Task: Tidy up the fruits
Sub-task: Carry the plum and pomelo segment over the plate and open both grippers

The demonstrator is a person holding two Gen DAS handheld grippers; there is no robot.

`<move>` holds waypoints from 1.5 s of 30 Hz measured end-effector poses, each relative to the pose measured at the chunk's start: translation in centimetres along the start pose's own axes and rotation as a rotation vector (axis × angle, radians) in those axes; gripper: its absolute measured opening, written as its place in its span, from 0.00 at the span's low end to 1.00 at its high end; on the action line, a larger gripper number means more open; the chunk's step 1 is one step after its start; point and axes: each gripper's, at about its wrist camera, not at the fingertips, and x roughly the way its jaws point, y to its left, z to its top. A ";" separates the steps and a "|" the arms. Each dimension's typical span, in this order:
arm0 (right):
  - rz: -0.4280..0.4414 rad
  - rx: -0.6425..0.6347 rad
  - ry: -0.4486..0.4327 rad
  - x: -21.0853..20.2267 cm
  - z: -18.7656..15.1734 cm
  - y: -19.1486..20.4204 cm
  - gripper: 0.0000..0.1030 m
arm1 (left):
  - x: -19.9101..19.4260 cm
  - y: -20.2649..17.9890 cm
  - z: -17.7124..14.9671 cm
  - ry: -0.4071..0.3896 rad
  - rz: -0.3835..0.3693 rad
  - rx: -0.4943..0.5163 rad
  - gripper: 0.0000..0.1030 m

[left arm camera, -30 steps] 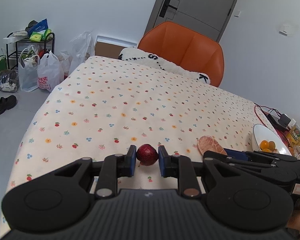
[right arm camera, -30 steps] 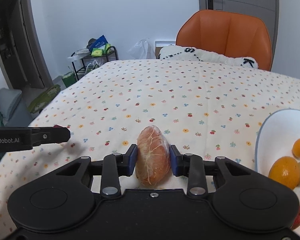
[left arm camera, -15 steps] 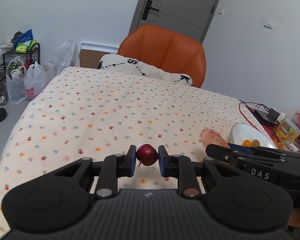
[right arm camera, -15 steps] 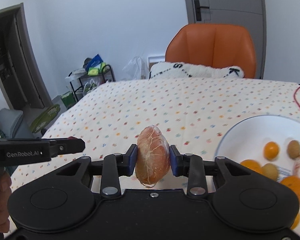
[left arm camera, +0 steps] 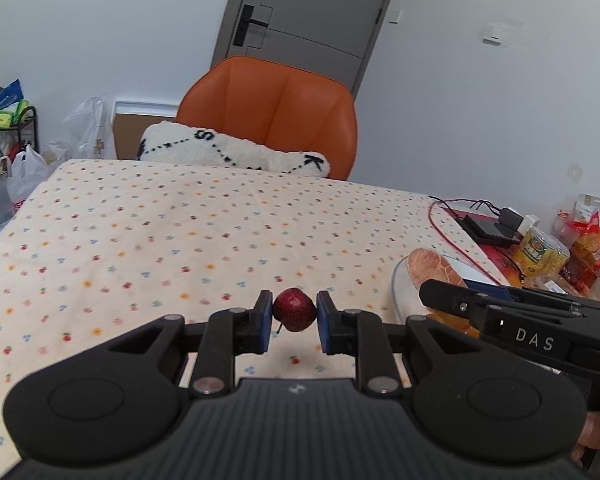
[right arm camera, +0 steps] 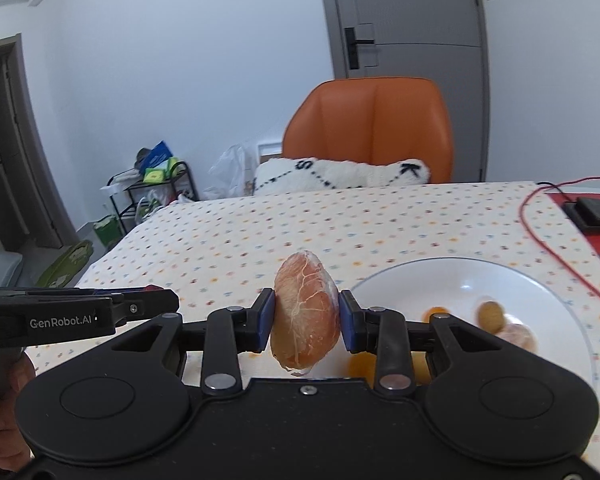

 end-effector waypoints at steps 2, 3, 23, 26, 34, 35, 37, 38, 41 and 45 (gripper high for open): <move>-0.014 0.008 -0.005 -0.3 -0.1 -0.7 0.31 | 0.3 -0.7 0.2 -0.002 -0.010 0.009 0.21; -0.020 0.013 -0.007 -0.5 -0.1 -1.1 0.31 | 0.4 -1.1 0.3 -0.002 -0.015 0.013 0.21; -0.123 0.098 -0.032 -1.0 -0.6 -7.3 0.31 | 3.7 -6.4 1.5 0.019 -0.078 0.097 0.21; -0.129 0.105 -0.033 -0.8 -0.5 -7.9 0.31 | 4.5 -7.1 1.7 0.027 -0.086 0.104 0.21; -0.103 0.165 -0.041 -0.2 -0.4 -9.4 0.49 | 6.1 -8.4 2.0 0.044 -0.097 0.125 0.21; -0.107 0.166 -0.045 -0.2 -0.5 -9.4 0.52 | 6.2 -8.5 2.1 0.046 -0.097 0.126 0.21; -0.111 0.169 -0.044 -0.4 -0.6 -9.6 0.52 | 6.6 -8.7 2.1 0.051 -0.099 0.127 0.21; -0.109 0.174 -0.042 -0.5 -0.6 -9.7 0.52 | 6.8 -8.9 2.1 0.054 -0.100 0.129 0.21; -0.110 0.183 -0.041 -0.8 -0.8 -10.0 0.52 | 7.2 -9.3 2.2 0.058 -0.106 0.133 0.21; -0.111 0.184 -0.039 -1.3 -1.0 -10.0 0.52 | 7.6 -9.7 2.2 0.069 -0.119 0.129 0.21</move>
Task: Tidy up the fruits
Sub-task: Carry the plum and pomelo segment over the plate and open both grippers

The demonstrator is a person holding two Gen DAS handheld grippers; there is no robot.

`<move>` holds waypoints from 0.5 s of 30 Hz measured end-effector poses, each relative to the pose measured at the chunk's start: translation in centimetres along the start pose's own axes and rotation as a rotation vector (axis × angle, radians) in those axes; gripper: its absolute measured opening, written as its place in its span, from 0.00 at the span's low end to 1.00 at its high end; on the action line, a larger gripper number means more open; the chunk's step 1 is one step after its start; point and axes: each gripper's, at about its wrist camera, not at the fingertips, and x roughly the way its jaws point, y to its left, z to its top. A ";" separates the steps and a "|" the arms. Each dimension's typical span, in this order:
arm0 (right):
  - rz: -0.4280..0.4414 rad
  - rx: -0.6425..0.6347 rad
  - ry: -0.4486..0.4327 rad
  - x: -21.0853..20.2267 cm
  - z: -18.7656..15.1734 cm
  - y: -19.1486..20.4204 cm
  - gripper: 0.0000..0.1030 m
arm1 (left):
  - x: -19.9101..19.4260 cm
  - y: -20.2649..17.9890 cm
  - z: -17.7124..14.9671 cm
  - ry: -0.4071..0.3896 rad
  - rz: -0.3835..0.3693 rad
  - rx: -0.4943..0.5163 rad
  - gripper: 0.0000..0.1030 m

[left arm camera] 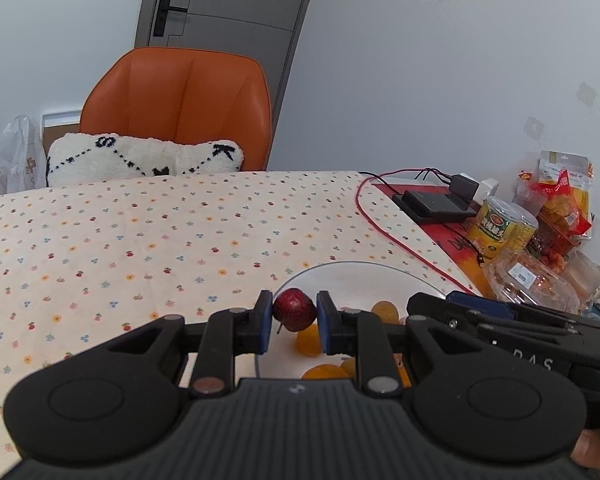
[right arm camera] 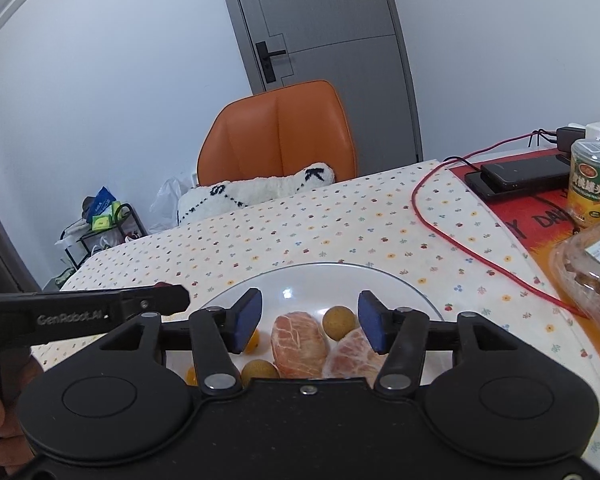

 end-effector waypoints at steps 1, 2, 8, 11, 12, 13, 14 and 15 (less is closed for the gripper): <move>-0.001 0.001 0.000 -0.1 0.0 0.0 0.53 | 0.1 -0.1 0.0 0.001 -0.005 -0.001 0.21; -0.002 0.002 0.001 -0.2 -0.1 -0.1 0.53 | 0.2 -0.2 0.0 0.002 -0.008 -0.002 0.21; -0.010 0.013 0.001 -0.7 -0.4 -0.3 0.53 | 0.0 0.0 0.0 0.005 -0.008 -0.019 0.25; -0.009 0.016 0.001 -0.8 -0.5 -0.2 0.54 | -0.4 0.5 0.0 0.007 0.004 -0.031 0.28; -0.008 0.016 0.000 -0.9 -0.5 -0.2 0.55 | -0.6 0.6 0.0 0.007 0.006 -0.037 0.29; -0.008 0.016 0.000 -0.9 -0.6 -0.1 0.55 | -0.8 0.8 0.0 0.006 0.009 -0.041 0.30; -0.007 0.015 0.000 -0.9 -0.6 0.0 0.56 | -1.0 0.9 0.0 0.005 0.012 -0.042 0.32; -0.005 0.015 0.000 -1.0 -0.6 0.0 0.56 | -1.2 1.1 -0.1 0.004 0.015 -0.043 0.35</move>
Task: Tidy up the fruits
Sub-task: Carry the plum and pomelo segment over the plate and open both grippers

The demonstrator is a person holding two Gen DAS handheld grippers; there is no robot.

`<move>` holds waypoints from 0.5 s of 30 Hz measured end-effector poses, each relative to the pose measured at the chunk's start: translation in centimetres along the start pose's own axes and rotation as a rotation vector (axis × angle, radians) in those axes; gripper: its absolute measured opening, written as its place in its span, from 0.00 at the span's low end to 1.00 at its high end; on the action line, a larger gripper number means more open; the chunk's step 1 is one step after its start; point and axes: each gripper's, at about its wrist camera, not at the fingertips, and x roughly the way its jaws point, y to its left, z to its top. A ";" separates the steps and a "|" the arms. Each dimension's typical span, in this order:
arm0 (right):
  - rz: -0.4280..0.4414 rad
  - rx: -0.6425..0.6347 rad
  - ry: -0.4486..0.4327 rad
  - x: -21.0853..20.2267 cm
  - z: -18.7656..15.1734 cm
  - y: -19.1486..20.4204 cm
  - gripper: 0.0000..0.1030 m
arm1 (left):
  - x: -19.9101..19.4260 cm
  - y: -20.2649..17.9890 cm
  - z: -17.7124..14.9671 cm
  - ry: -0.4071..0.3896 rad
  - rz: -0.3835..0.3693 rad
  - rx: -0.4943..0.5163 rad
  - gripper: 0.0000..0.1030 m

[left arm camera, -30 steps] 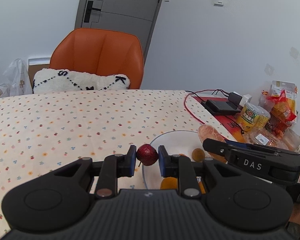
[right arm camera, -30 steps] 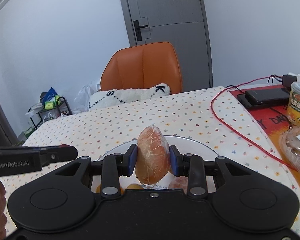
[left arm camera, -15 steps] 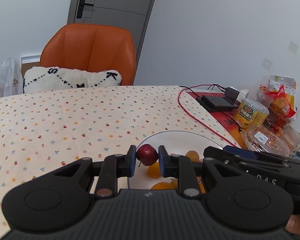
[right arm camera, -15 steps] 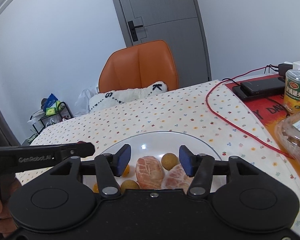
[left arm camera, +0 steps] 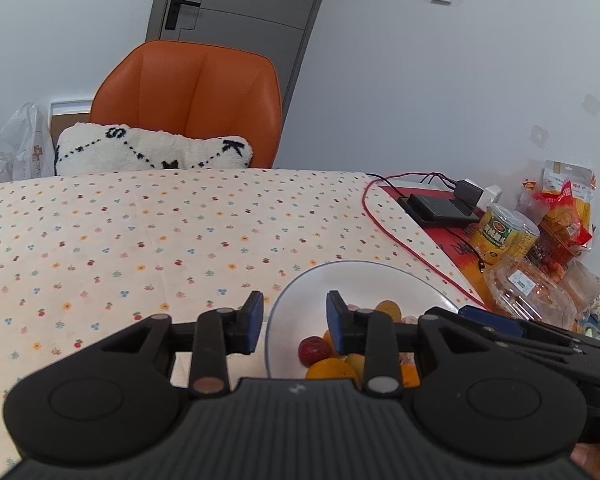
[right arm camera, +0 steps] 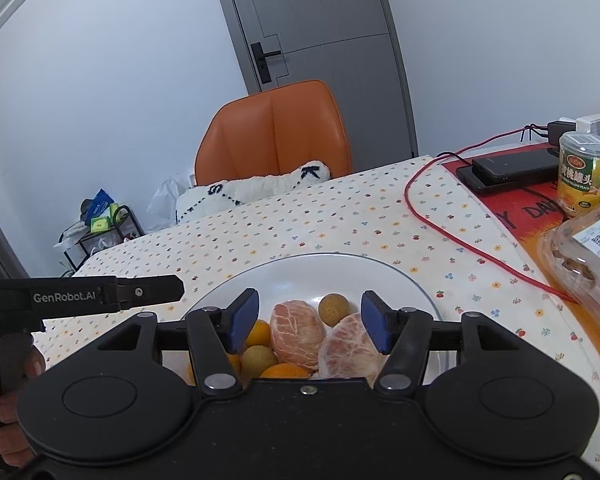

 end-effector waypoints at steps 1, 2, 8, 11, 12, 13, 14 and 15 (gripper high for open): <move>0.000 -0.001 0.001 0.0 0.0 0.1 0.56 | -0.2 0.1 0.0 -0.002 0.003 -0.001 0.37; 0.000 -0.002 0.001 0.0 0.0 0.2 0.57 | -0.4 0.2 -0.1 -0.005 0.006 -0.002 0.41; 0.008 -0.001 0.004 -0.5 -0.2 0.9 0.57 | -1.8 0.8 -0.2 -0.011 0.015 -0.006 0.51; 0.010 -0.003 0.007 -0.8 -0.3 1.4 0.60 | -2.4 1.0 -0.4 -0.010 0.020 -0.006 0.55; 0.010 -0.003 0.008 -0.9 -0.3 1.6 0.62 | -2.7 1.1 -0.5 -0.010 0.022 -0.008 0.57; 0.010 -0.004 0.008 -1.0 -0.3 1.8 0.63 | -2.9 1.3 -0.6 -0.011 0.023 -0.010 0.58; 0.009 -0.005 0.008 -1.2 -0.3 1.9 0.66 | -3.2 1.4 -0.7 -0.012 0.023 -0.012 0.61; 0.008 -0.005 0.008 -1.4 -0.4 2.1 0.69 | -3.5 1.5 -0.8 -0.012 0.024 -0.014 0.65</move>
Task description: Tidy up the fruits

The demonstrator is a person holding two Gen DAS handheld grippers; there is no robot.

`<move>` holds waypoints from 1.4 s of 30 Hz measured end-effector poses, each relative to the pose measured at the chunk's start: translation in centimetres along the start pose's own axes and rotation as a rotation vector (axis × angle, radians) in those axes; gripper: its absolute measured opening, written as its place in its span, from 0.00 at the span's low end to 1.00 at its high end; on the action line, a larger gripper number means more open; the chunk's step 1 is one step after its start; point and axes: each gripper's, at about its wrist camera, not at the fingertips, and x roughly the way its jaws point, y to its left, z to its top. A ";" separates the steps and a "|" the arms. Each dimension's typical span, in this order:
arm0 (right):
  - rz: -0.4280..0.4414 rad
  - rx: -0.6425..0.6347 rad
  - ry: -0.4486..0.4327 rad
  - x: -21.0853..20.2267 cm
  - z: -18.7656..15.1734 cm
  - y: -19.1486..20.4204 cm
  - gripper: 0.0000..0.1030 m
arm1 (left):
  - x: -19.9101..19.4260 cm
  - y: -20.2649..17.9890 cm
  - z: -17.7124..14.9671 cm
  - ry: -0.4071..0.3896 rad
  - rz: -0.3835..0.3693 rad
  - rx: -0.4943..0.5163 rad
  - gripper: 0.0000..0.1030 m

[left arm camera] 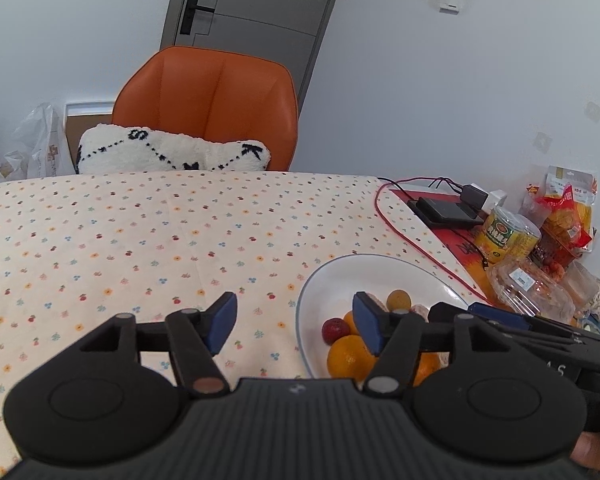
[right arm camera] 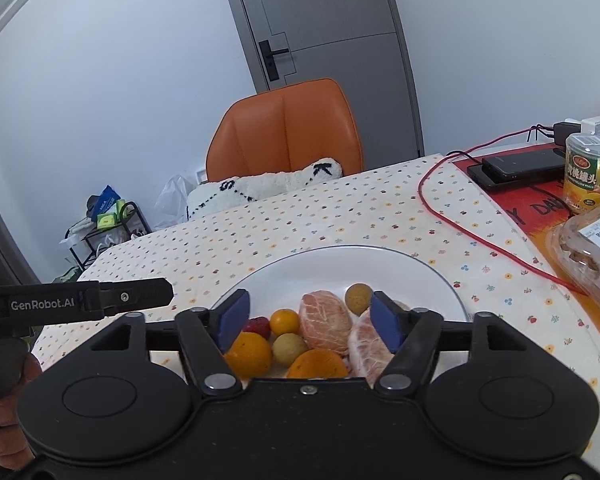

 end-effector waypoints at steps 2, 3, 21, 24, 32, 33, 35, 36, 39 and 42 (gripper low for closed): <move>-0.001 -0.002 0.000 -0.4 -0.1 0.4 0.75 | -0.5 0.3 -0.2 0.003 0.005 -0.003 0.70; -0.002 -0.005 0.000 -0.6 -0.2 0.6 0.78 | -0.8 0.4 -0.3 0.004 0.009 -0.005 0.74; -0.033 -0.011 -0.001 -5.0 -1.9 4.6 1.00 | -7.0 3.4 -2.9 0.015 0.056 -0.044 0.90; -0.026 -0.013 -0.005 -5.6 -2.1 5.3 1.00 | -8.2 3.9 -3.4 0.007 0.054 -0.061 0.93; -0.013 0.001 -0.015 -7.3 -2.4 6.5 1.00 | -11.3 4.9 -4.2 -0.013 0.081 -0.062 1.00; -0.012 0.000 -0.018 -7.6 -2.5 6.7 1.00 | -11.6 4.9 -4.3 -0.014 0.084 -0.061 1.00; -0.009 -0.001 -0.020 -8.0 -2.5 7.0 1.00 | -12.5 5.0 -4.5 -0.018 0.093 -0.055 1.00; -0.005 -0.003 -0.019 -8.2 -2.6 7.2 1.00 | -12.8 5.1 -4.6 -0.019 0.098 -0.054 1.00; 0.002 -0.013 -0.023 -8.9 -2.8 7.7 1.00 | -13.8 5.2 -5.0 -0.029 0.113 -0.056 1.00; 0.005 -0.020 -0.025 -9.7 -2.9 8.1 1.00 | -14.9 5.4 -5.4 -0.038 0.113 -0.065 1.00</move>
